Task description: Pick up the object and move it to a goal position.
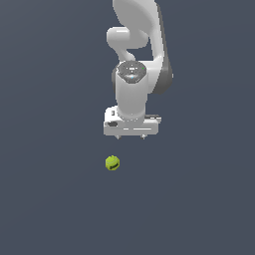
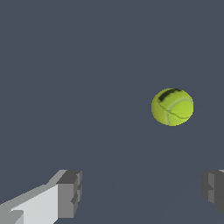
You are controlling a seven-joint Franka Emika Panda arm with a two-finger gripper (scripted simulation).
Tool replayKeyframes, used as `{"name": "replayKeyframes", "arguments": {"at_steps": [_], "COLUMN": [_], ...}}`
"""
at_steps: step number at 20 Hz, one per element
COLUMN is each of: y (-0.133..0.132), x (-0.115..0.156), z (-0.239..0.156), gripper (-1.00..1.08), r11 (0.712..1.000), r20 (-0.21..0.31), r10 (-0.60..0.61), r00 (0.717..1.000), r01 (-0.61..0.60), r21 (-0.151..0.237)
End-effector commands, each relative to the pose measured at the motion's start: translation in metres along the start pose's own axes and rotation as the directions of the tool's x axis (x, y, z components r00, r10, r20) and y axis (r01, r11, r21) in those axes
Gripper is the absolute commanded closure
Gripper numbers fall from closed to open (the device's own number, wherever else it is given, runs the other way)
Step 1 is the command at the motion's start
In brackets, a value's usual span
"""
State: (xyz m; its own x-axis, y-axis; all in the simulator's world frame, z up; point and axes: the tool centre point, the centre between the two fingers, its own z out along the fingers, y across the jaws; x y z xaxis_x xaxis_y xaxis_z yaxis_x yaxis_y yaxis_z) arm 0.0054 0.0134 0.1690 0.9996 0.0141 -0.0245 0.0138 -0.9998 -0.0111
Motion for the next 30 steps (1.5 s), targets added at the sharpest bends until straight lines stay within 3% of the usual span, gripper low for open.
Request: {"name": "replayKeyframes", "arguments": {"at_steps": [1, 9, 15, 22, 30], "y": [0.000, -0.001, 0.000, 0.018, 0.057], "x": [0.000, 0.011, 0.011, 0.023, 0.044], "z": [0.000, -0.024, -0.022, -0.003, 0.042], "gripper": [-0.92, -0.92, -0.92, -0.92, -0.92], "r11": [1.000, 1.000, 1.000, 1.000, 0.997], "r20": [0.000, -0.044, -0.043, -0.040, -0.031], "r10": [0.000, -0.004, -0.003, 0.023, 0.078], "r00": [1.000, 0.999, 0.999, 0.999, 0.996], "r01": [0.000, 0.004, 0.003, -0.023, -0.079], "r21": [0.000, 0.000, 0.000, -0.001, -0.005]}}
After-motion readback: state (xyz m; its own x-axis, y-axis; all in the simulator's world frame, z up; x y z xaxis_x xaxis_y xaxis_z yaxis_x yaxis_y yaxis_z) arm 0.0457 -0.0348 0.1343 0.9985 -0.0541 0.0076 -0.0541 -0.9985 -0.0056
